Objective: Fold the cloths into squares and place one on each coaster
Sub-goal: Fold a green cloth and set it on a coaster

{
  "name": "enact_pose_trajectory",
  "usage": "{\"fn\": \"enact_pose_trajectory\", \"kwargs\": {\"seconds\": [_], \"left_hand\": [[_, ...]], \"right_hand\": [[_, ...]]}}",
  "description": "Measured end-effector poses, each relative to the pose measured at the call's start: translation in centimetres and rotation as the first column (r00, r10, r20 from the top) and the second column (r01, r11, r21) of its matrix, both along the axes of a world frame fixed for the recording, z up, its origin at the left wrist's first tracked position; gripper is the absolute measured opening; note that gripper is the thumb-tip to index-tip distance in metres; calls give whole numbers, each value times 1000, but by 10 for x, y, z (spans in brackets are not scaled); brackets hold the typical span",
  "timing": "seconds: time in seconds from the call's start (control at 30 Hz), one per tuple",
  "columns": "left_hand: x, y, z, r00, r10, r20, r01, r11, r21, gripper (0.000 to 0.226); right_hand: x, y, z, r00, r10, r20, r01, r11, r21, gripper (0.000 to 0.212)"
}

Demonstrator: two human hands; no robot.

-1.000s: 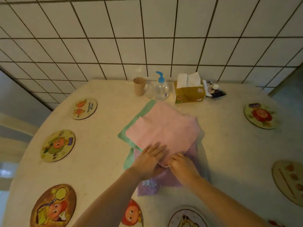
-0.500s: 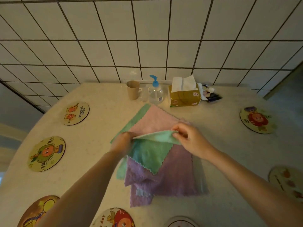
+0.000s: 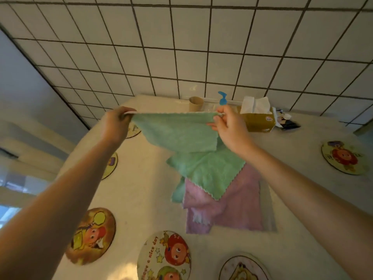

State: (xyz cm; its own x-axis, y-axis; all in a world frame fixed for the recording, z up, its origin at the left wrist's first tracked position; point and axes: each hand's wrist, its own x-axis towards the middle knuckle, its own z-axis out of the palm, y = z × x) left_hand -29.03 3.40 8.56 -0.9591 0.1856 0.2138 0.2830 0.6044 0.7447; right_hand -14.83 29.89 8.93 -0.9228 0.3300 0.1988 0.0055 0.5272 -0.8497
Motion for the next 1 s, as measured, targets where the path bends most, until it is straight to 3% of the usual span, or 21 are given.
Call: {"fn": "enact_pose_trajectory", "kwargs": {"seconds": [0.2, 0.3, 0.4, 0.5, 0.6, 0.73, 0.87, 1.0], "left_hand": [[31, -112, -6, 970, 64, -233, -88, 992, -94, 26], [67, -167, -33, 975, -42, -218, 5, 986, -168, 34], [107, -221, -78, 950, -214, -226, 150, 952, -268, 34], [144, -262, -128, 920, -367, -137, 325, 911, -254, 23], [177, -292, -167, 890, -457, 0, 435, 849, -300, 30], [215, -309, -178, 876, -428, 220, 480, 810, -337, 30], [220, -320, -181, 840, -421, 342, 537, 737, -411, 30], [205, -314, -177, 849, -270, 455, 445, 830, -338, 23]], "right_hand": [[11, -87, -12, 995, 51, -83, -51, 999, 2, 6], [38, -128, -40, 996, 61, -64, -61, 998, 8, 4], [74, -164, -77, 986, 147, 82, -151, 988, 44, 2], [112, -188, -120, 924, 239, 299, -280, 955, 103, 4], [145, -210, -154, 853, 270, 447, -377, 910, 170, 9], [178, -224, -175, 858, 217, 465, -383, 874, 300, 8], [193, -230, -177, 805, 253, 537, -421, 881, 216, 3], [189, -225, -179, 779, 233, 582, -313, 949, 39, 16]]}}
